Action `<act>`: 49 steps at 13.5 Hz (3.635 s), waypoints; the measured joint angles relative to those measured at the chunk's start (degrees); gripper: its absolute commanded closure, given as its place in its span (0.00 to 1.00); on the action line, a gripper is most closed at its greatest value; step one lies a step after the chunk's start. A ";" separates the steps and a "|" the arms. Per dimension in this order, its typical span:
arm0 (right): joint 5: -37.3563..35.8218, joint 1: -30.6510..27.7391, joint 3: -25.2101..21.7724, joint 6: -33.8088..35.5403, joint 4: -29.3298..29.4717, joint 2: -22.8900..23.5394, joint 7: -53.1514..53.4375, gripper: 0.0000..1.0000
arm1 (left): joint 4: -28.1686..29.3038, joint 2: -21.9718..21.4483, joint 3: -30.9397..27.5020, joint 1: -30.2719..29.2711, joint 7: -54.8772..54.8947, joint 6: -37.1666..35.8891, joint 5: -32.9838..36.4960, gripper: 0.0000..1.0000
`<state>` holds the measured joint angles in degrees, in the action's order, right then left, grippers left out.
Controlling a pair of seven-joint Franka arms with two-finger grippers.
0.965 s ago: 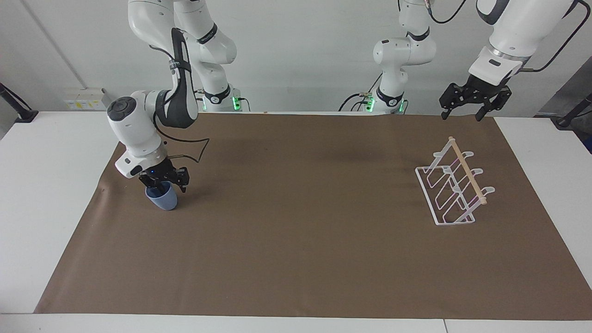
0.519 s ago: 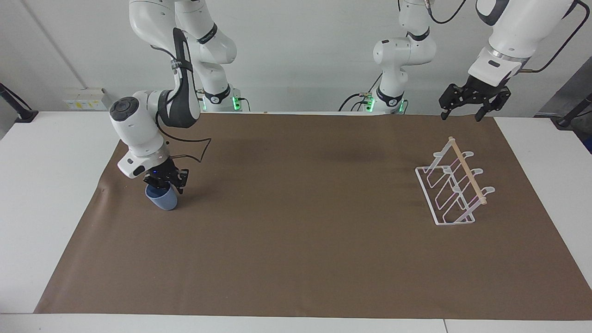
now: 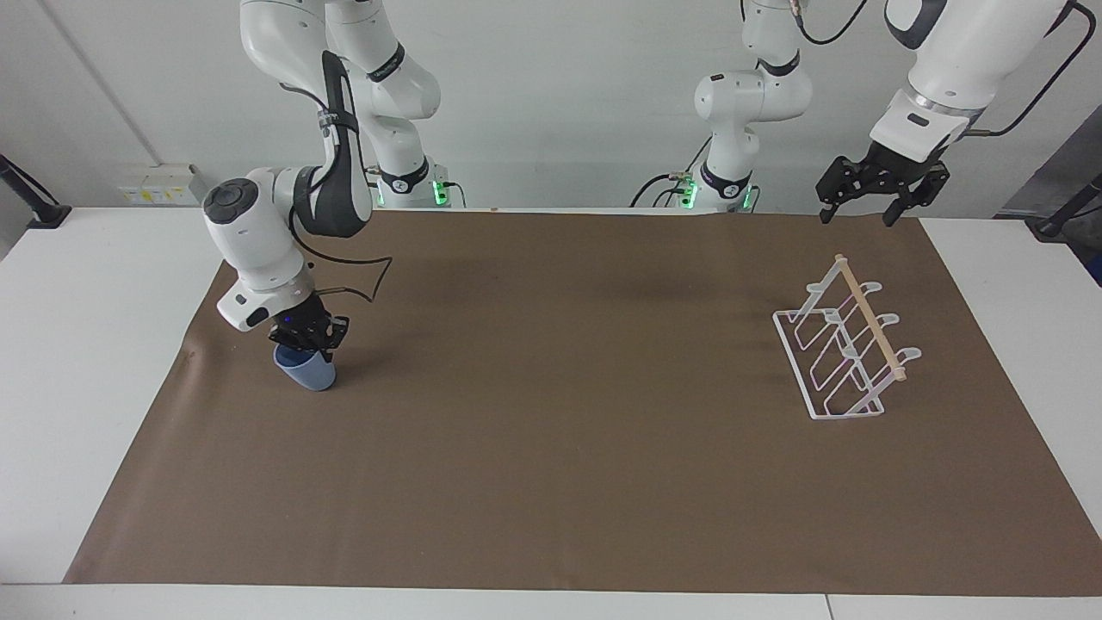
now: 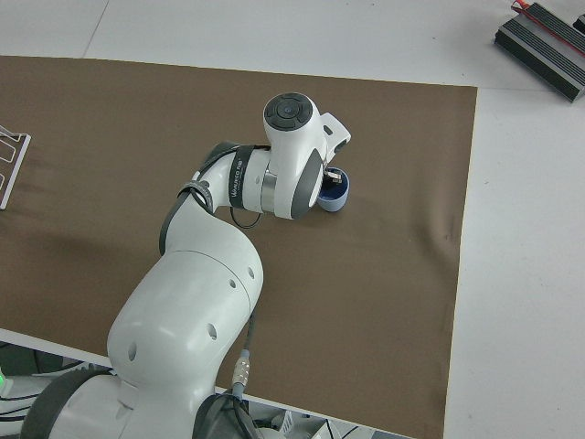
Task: Hang cup on cup holder
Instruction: 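Lift the blue cup with the right gripper and carry it toward the rack, then bring the cup to the left gripper while the left gripper grasps it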
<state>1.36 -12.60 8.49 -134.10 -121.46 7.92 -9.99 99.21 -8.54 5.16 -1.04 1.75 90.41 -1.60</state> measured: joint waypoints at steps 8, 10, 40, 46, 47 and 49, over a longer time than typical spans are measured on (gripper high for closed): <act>0.00 0.08 0.08 15.97 12.44 -1.32 0.00 1.00 | 0.21 -0.20 0.37 0.05 -0.02 -0.05 0.00 0.00; 0.00 0.22 0.23 21.85 16.79 -3.52 0.00 1.00 | 0.38 -0.39 0.49 0.07 0.00 -0.10 0.00 0.00; 28.43 15.41 2.08 30.20 17.00 -17.11 2.63 1.00 | 13.14 -2.65 -0.20 -5.44 -63.46 2.14 -51.59 0.00; 37.42 27.73 2.21 16.11 14.99 -17.19 13.14 1.00 | 14.84 -2.13 0.91 -1.28 -67.14 8.83 -54.73 0.00; 40.06 28.67 2.21 15.04 14.87 -17.19 14.36 1.00 | 15.16 -2.09 1.02 0.25 -67.32 9.99 -54.80 0.00; 43.68 30.33 2.14 12.31 14.82 -17.21 16.97 1.00 | 15.32 -2.05 1.09 2.19 -67.46 10.65 -54.90 0.00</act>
<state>45.05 17.73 10.63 -121.79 -106.65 -9.29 6.98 114.53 -10.59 6.26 1.15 -65.72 101.05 -56.50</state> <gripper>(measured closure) 0.943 0.000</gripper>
